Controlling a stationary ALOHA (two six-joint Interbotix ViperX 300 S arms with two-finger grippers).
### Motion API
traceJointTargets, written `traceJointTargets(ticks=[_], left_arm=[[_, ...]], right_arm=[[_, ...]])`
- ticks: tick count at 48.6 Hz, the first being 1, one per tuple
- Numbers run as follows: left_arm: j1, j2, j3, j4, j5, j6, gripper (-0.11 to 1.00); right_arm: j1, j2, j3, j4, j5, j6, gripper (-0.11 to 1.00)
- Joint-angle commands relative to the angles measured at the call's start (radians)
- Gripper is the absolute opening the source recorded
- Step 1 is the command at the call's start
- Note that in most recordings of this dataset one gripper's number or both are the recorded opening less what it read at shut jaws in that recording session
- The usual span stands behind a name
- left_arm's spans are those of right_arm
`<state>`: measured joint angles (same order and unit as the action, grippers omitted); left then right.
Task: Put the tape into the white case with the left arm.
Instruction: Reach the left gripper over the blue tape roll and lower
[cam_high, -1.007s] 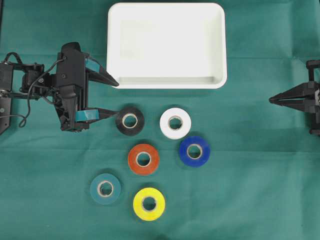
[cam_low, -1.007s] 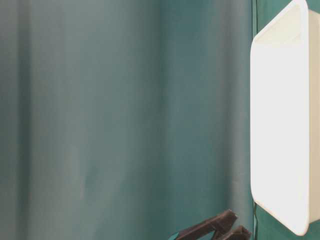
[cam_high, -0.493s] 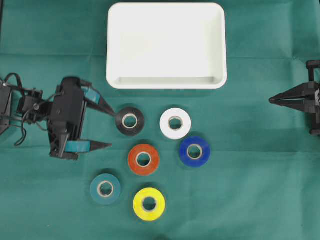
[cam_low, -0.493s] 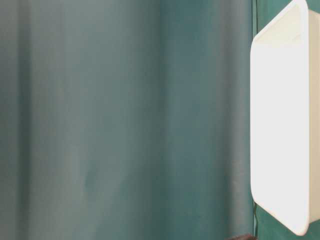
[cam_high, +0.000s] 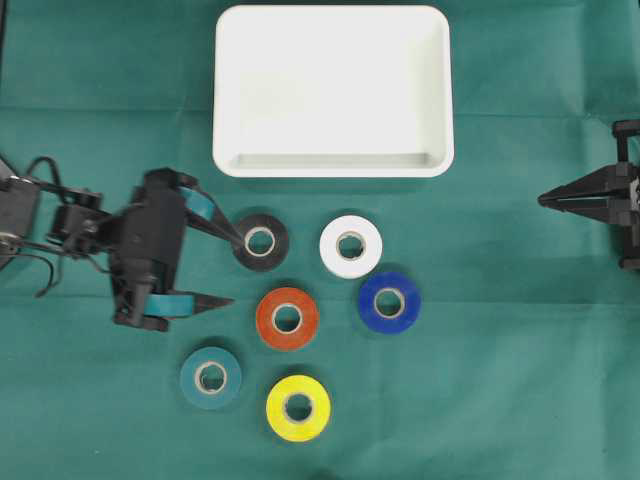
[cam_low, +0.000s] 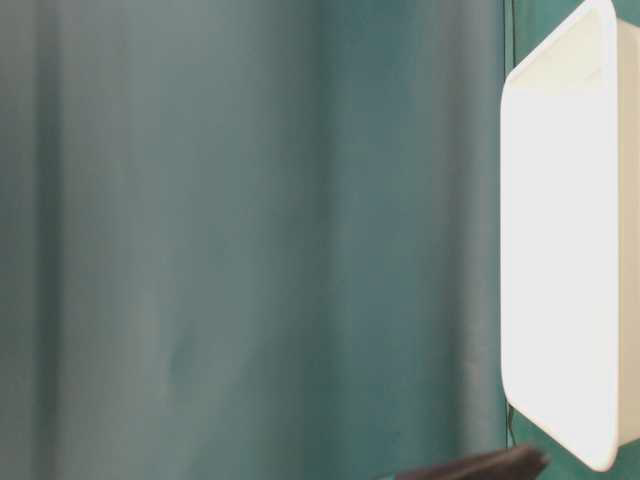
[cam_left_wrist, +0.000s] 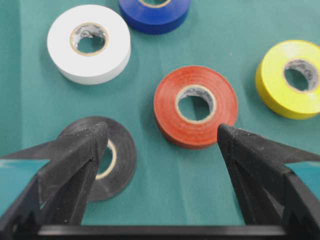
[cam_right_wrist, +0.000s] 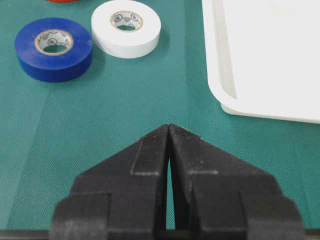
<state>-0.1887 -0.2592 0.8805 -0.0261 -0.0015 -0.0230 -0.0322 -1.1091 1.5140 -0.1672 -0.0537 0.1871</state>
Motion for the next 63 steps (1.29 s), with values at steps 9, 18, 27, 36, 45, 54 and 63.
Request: traceJointTargets(ticks=[9,18,27,36,45,54,63], left_arm=[[-0.003,0.13,-0.146,0.0,0.0,0.006,0.97],[-0.003,0.218,-0.235,0.0,0.023,0.006,0.97],[-0.011,0.287,-0.327,0.0,0.038,0.005,0.97],[-0.015,0.356,-0.423,0.0,0.048,0.005,0.97],[-0.021,0.442,-0.535,0.0,0.092,0.005,0.97],[-0.026,0.505,-0.612,0.0,0.164,0.003,0.97],[-0.025,0.563,-0.638,0.0,0.169,0.003,0.97]], right_arm=[[-0.002,0.006,-0.012,-0.003,-0.011,0.003,-0.09],[-0.002,0.005,-0.012,-0.003,-0.011,0.003,-0.09],[-0.002,0.006,-0.012,-0.003,-0.011,0.005,-0.09],[-0.002,0.006,-0.008,-0.003,-0.021,0.003,-0.09],[-0.002,0.006,0.0,-0.003,-0.035,0.003,-0.09],[-0.002,0.006,0.011,-0.003,-0.052,0.003,-0.09],[-0.002,0.006,0.012,-0.003,-0.055,0.003,-0.09]])
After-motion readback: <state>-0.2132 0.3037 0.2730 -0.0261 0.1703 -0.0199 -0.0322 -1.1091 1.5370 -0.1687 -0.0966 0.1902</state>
